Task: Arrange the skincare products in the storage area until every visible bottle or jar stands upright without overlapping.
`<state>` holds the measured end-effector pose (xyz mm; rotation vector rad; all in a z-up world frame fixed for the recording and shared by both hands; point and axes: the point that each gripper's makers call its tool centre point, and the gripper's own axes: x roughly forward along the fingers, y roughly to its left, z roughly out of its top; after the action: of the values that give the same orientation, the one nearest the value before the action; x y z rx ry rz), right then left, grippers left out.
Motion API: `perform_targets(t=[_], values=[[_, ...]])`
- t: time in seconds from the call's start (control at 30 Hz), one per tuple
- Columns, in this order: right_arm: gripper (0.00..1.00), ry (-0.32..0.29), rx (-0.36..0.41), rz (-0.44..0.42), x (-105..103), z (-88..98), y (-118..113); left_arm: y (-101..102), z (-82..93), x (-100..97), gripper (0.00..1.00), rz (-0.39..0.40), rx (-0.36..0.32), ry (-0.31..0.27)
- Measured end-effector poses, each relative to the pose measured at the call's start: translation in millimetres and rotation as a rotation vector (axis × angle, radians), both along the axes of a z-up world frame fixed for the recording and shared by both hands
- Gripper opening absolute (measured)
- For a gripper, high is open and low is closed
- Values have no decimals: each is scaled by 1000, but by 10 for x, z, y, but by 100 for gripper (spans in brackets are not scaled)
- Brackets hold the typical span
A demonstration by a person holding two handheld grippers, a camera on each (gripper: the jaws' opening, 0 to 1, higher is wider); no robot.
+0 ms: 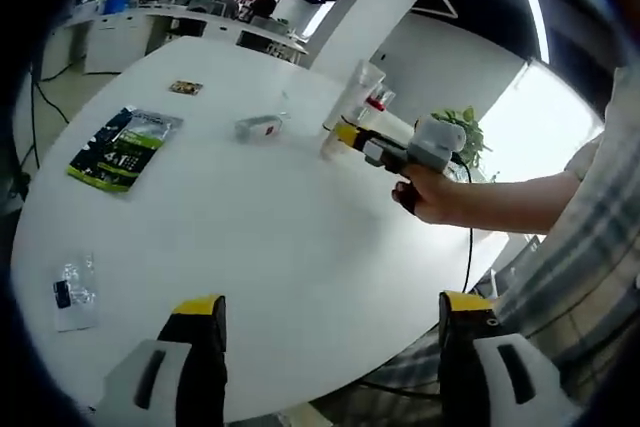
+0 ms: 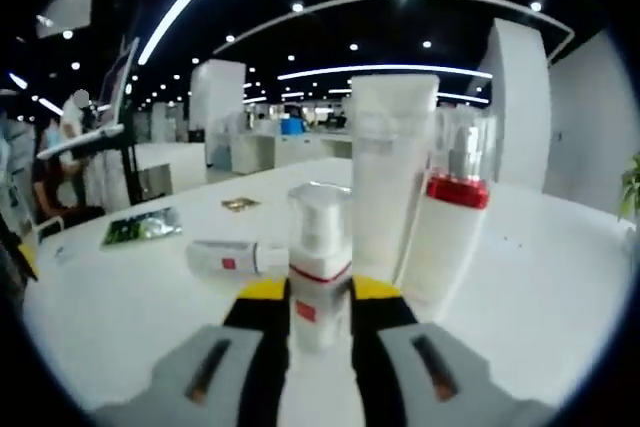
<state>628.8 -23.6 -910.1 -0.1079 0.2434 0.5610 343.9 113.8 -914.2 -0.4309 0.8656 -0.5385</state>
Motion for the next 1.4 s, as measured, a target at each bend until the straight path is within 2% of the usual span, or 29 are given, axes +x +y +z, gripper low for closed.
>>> perform_targets(t=[0.5,0.93,1.0,1.23,1.4], values=[[21,20,-22,-128,186,-28,-144,81,2,-10,87,39,12,-4],[21,68,-6,-141,200,-109,-109,108,-15,-21,87,41,12,4],[24,85,-1,-144,190,-131,-109,117,-16,-25,87,42,12,3],[28,81,1,-132,152,-84,-79,146,-15,-32,87,51,8,0],[31,116,-18,-132,49,-132,-149,129,-6,-21,87,55,-5,-12]])
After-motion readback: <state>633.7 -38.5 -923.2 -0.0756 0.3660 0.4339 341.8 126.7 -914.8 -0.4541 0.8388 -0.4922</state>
